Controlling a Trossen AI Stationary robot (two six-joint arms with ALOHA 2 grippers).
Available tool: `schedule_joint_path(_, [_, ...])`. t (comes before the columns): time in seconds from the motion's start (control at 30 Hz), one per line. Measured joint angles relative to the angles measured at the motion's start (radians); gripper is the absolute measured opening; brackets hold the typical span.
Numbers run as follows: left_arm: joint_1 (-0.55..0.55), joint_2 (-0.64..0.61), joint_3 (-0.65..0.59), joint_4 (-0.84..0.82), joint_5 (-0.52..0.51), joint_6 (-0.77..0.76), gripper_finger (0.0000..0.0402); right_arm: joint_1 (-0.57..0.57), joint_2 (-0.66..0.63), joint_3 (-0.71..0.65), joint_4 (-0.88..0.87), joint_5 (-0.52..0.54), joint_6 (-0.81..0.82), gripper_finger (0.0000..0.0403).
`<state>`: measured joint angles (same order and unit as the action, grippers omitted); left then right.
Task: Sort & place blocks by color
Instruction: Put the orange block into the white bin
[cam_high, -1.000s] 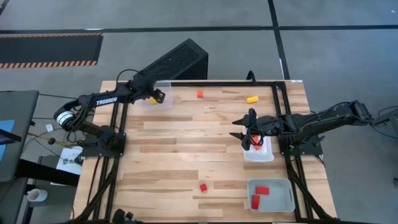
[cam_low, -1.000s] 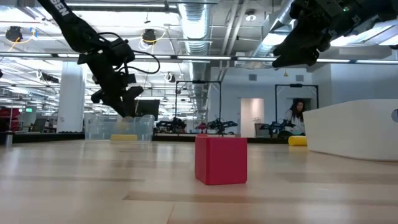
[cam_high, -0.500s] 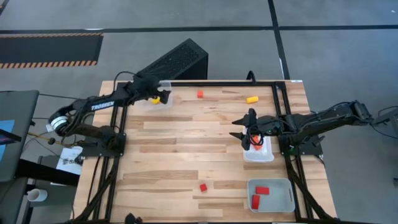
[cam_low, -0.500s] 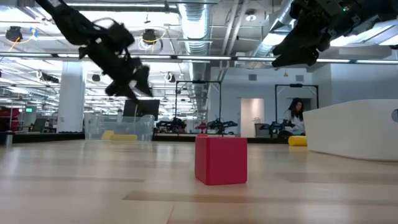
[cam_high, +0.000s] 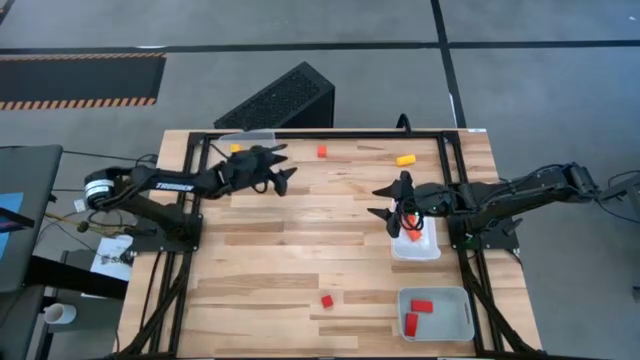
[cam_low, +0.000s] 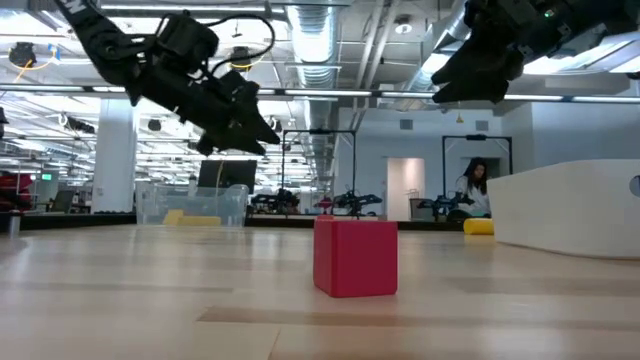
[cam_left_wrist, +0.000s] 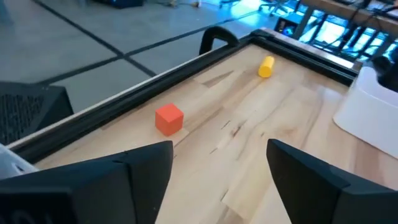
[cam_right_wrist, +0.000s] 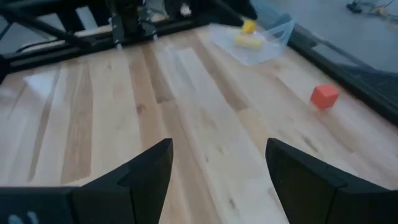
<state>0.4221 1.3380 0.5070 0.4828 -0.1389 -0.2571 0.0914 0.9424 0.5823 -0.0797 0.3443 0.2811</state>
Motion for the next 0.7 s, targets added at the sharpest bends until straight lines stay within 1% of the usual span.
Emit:
schedule_joint_path(0.13, [-0.017, 0.108, 0.075, 0.002, -0.039, -0.033, 0.0239, -0.017, 0.000, 0.000, 0.019, 0.002, -0.018, 0.0282])
schedule_joint_path(0.27, [-0.018, 0.238, 0.197, -0.015, -0.031, -0.035, 0.0238, -0.037, 0.000, 0.000, 0.023, 0.001, -0.022, 0.0282])
schedule_joint_path(0.43, [-0.005, 0.423, 0.396, -0.137, -0.093, -0.031, 0.0238, -0.056, 0.000, 0.000, 0.032, -0.001, -0.036, 0.0282])
schedule_joint_path(0.57, [0.011, 0.559, 0.572, -0.317, -0.096, -0.063, 0.0238, -0.054, 0.000, 0.000, 0.029, -0.001, -0.044, 0.0282])
schedule_joint_path(0.7, [0.028, 0.659, 0.728, -0.427, -0.094, -0.104, 0.0238, -0.035, 0.000, 0.000, 0.028, -0.003, -0.044, 0.0282])
